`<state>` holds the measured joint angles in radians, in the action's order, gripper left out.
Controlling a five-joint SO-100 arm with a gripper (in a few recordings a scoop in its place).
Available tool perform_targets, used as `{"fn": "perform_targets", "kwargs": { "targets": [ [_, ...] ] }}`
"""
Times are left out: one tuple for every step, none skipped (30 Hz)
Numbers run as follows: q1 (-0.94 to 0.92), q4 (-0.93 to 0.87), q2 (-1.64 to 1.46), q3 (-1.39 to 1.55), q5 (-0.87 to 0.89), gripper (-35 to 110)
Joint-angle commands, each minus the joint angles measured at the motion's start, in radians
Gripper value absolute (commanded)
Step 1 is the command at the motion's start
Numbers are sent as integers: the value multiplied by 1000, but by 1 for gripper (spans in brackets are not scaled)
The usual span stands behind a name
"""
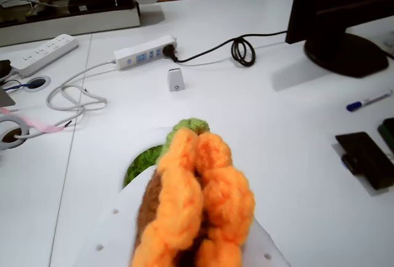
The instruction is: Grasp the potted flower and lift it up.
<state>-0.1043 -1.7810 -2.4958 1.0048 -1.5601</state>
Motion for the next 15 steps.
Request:
{"fn": "perform_targets", "kwargs": {
  "targets": [
    [21, 80, -241, 236, -2, 0],
    [25, 86, -301, 287, -6, 0],
    [26, 81, -348, 324, -12, 0],
    [26, 67, -387, 345, -20, 0],
    [26, 49, -414, 360, -23, 0],
    [26, 32, -437, 373, -26, 0],
    [26, 23, -463, 393, -32, 0],
    [25, 20, -489, 414, -40, 0],
    [23, 23, -515, 436, -49, 0],
    [28, 25, -538, 449, -58, 0],
    [31, 21, -552, 456, -64, 0],
    [32, 12, -560, 457, -67, 0],
    [37, 3, -566, 457, -69, 0],
    [43, -5, -574, 457, -69, 0],
    [48, -9, -583, 460, -67, 0]
  ]
}}
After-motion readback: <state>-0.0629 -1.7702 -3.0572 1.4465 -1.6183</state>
